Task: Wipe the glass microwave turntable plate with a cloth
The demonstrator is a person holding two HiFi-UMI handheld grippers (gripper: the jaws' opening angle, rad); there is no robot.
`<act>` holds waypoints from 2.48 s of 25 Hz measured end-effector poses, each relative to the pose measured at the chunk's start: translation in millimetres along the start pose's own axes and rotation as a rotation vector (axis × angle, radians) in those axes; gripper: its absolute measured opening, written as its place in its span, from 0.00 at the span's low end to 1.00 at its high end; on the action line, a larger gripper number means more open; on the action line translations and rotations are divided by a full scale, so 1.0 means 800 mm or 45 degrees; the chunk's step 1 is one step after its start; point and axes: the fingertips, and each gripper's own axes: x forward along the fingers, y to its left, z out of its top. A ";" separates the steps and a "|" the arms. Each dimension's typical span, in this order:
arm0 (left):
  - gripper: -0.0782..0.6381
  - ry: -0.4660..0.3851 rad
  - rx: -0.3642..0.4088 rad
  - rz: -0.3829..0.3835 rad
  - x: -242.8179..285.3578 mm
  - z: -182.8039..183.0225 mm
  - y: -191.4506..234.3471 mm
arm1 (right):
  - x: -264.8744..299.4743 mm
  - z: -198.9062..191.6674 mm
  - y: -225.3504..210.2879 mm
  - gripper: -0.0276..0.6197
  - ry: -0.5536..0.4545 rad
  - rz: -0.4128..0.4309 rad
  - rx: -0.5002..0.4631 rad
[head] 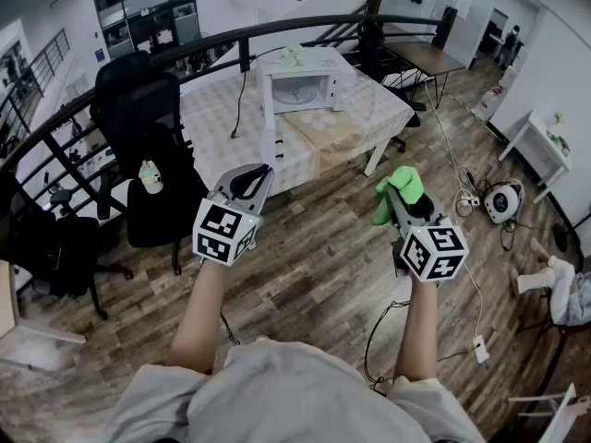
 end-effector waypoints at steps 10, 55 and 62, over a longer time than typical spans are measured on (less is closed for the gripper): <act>0.16 0.011 0.009 0.005 0.032 0.004 -0.019 | 0.007 -0.005 -0.050 0.32 -0.033 -0.053 0.049; 0.16 0.195 -0.124 0.280 0.526 -0.138 0.367 | 0.692 -0.043 -0.246 0.33 0.152 0.315 -0.010; 0.16 0.221 -0.149 0.456 0.577 -0.139 0.372 | 0.791 -0.080 -0.287 0.33 0.246 0.533 -0.045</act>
